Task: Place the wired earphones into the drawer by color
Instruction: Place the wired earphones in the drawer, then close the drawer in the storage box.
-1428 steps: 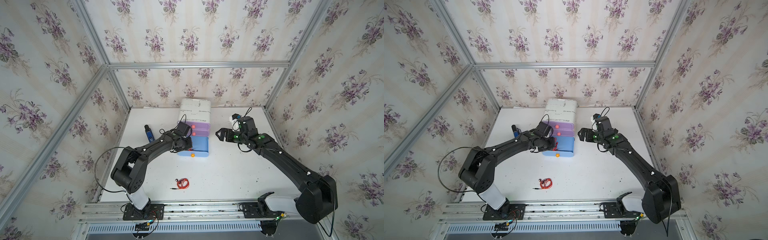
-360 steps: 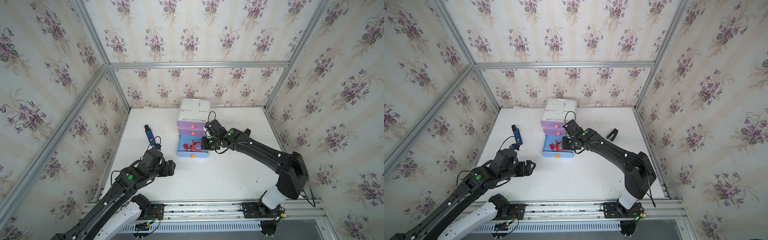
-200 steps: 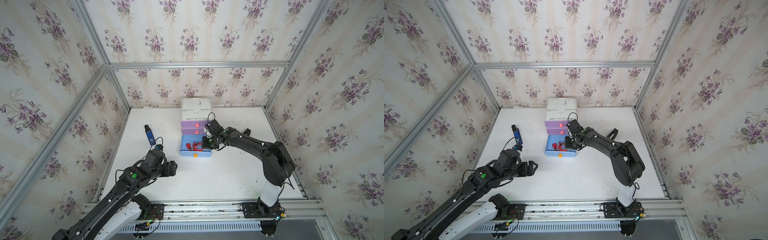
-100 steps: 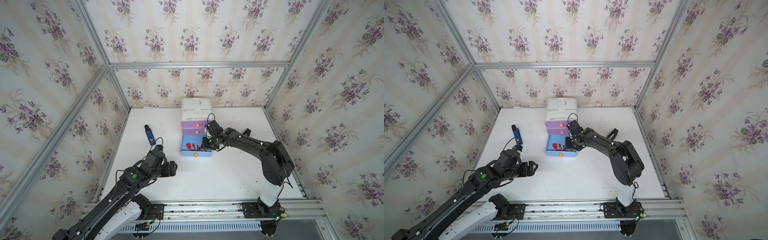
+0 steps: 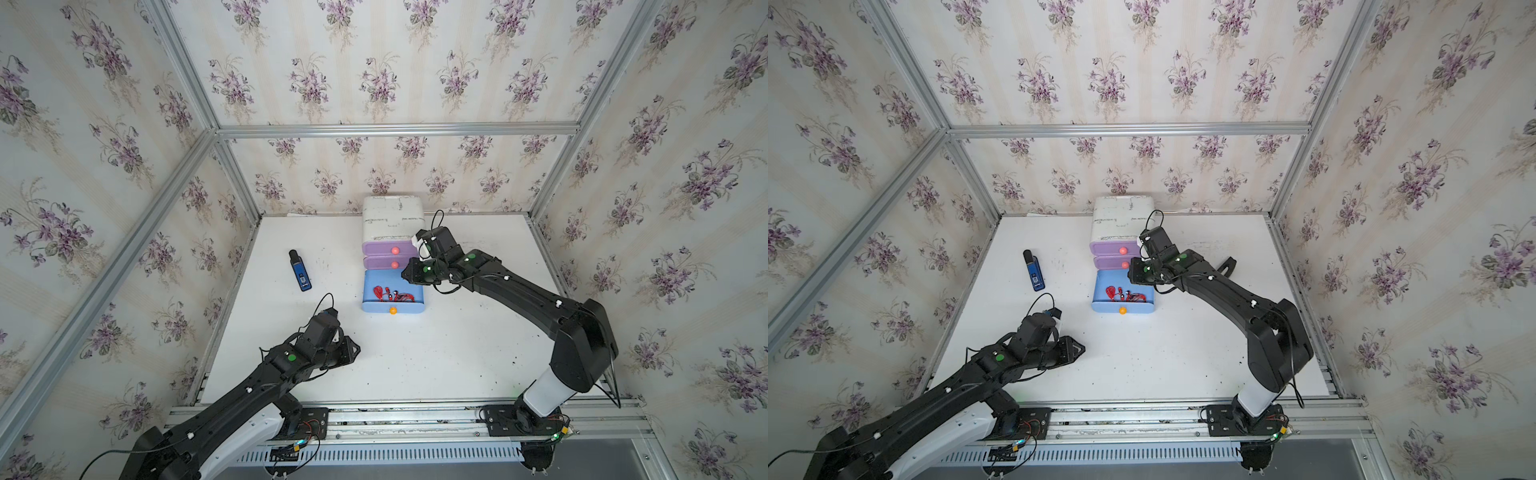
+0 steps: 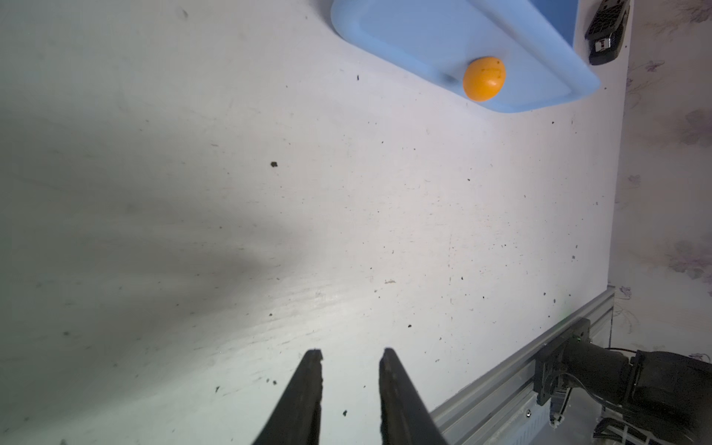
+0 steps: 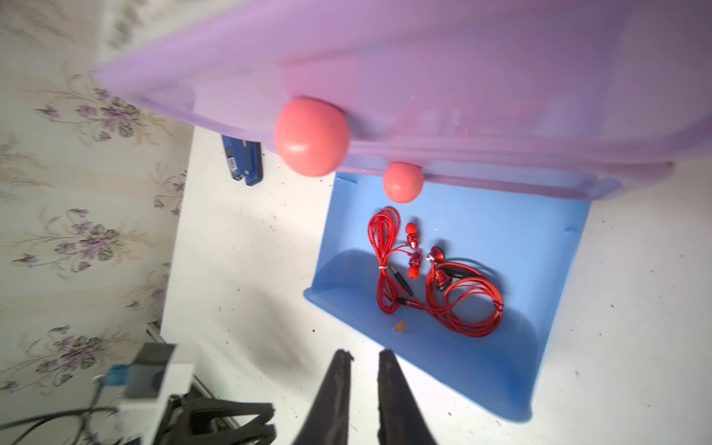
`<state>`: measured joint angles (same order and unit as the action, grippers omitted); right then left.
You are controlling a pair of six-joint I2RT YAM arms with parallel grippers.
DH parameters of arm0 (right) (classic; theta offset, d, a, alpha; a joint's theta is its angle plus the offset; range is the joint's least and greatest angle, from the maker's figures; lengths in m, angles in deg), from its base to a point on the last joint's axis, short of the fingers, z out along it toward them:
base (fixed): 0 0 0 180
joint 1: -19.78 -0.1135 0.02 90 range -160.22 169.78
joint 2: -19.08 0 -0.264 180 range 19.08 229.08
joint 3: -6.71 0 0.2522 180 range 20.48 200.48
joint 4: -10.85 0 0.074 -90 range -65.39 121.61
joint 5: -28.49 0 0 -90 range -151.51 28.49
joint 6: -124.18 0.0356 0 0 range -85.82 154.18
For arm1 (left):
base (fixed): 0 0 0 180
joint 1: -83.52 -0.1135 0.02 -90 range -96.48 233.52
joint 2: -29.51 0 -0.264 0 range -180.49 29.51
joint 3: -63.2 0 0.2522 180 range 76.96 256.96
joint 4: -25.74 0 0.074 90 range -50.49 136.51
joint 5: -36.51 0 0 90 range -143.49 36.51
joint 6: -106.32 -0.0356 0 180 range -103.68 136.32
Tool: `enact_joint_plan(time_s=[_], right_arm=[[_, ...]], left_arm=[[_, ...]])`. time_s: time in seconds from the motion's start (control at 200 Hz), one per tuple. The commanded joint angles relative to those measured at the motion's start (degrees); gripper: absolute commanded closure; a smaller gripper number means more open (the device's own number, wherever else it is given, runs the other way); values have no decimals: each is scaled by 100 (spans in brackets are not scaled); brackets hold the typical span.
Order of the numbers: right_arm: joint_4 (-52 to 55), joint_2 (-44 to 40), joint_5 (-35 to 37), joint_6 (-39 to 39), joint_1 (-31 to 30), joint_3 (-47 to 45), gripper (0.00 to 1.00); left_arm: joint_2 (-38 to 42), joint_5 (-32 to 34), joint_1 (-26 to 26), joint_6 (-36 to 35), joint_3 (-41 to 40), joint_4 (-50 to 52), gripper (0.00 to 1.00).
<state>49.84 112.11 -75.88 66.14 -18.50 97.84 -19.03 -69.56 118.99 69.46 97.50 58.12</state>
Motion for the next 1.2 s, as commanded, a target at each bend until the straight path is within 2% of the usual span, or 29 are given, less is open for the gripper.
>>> enact_joint_plan(time_s=[0.0, 0.085, 0.205, 0.255, 0.275, 0.36, 0.59, 0.734, 1.194], right_arm=[[-172, -266, -163, -211, 9, 353, 88], [197, -175, 25, -384, 168, 1055, 85], [776, 311, 205, -622, 589, 2148, 67], [883, 538, 241, -690, 664, 2504, 53], [926, 630, 266, -702, 909, 2624, 50], [1008, 1016, 356, -829, 1122, 3029, 42], [1089, 1881, 298, -999, 1335, 3763, 46], [1103, 2228, 169, -1017, 1371, 4009, 46], [979, 2379, 14, -1069, 1370, 3716, 45]], left_arm=[[-274, -14, 65, 540, -126, -1322, 81], [-581, 139, 126, 683, -156, -1827, 83], [-1057, 456, 254, 835, -137, -2370, 83], [-1294, 561, 283, 888, -129, -2639, 83], [-1398, 603, 288, 918, -109, -2726, 83], [-1888, 716, 329, 978, 12, -3117, 83], [-2923, 1399, 545, 1356, 140, -4255, 85], [-3440, 1626, 600, 1381, 425, -4463, 85], [-4497, 2278, 602, 1594, 940, -5127, 86]])
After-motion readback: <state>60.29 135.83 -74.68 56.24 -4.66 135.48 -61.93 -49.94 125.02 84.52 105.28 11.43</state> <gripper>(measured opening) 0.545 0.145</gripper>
